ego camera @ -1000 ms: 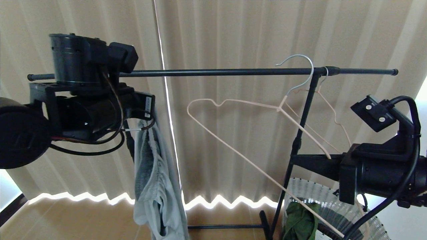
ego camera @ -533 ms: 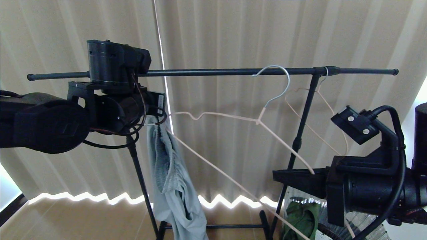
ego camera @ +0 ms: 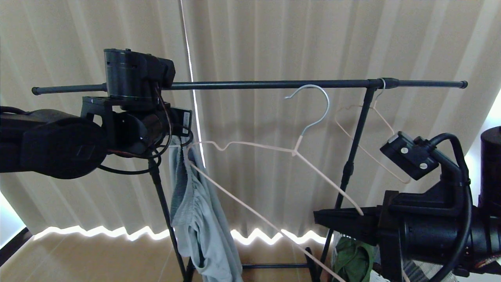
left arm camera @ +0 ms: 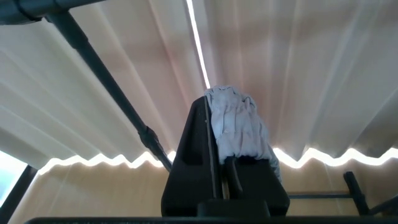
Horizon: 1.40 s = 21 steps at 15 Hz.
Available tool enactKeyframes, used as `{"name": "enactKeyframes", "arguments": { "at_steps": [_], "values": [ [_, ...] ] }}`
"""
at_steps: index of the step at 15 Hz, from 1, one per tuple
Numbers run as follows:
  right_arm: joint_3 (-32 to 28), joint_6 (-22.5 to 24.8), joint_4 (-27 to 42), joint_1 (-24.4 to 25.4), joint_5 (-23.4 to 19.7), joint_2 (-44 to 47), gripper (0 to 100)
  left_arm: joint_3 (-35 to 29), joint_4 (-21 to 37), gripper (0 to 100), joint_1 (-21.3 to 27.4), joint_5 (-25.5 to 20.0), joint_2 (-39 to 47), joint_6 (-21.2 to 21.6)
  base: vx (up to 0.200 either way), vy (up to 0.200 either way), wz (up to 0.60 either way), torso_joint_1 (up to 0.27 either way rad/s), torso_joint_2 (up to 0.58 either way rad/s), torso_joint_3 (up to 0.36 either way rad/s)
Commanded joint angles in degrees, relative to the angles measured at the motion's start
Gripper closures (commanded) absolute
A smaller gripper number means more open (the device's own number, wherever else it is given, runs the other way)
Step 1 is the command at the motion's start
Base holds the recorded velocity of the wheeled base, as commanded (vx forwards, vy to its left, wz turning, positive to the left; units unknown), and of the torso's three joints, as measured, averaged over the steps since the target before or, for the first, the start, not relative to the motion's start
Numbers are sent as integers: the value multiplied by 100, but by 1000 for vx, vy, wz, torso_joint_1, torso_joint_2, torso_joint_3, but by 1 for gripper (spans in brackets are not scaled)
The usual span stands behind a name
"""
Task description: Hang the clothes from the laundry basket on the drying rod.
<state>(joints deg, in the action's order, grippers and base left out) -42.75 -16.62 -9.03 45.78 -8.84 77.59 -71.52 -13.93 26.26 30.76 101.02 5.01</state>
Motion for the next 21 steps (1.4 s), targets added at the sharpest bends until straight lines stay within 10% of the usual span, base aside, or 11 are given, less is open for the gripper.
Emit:
{"name": "enactKeyframes", "arguments": {
  "at_steps": [1, 10, 21],
  "values": [
    [13, 0, 7, 186, -4, -95, 100, -2, -4, 100, -7, 0, 23, 0, 0, 0, 0, 0, 0, 0],
    [-559, -61, -55, 125, 998, 933, 100, 86, 40, 100, 11, 27, -215, 114, 0, 0, 0, 0, 0, 0],
    [-963, -307, -907, 160, 1183, 1724, 100, 226, 49, 100, 46, 176, -329, 220, 0, 0, 0, 0, 0, 0]
  ]
}}
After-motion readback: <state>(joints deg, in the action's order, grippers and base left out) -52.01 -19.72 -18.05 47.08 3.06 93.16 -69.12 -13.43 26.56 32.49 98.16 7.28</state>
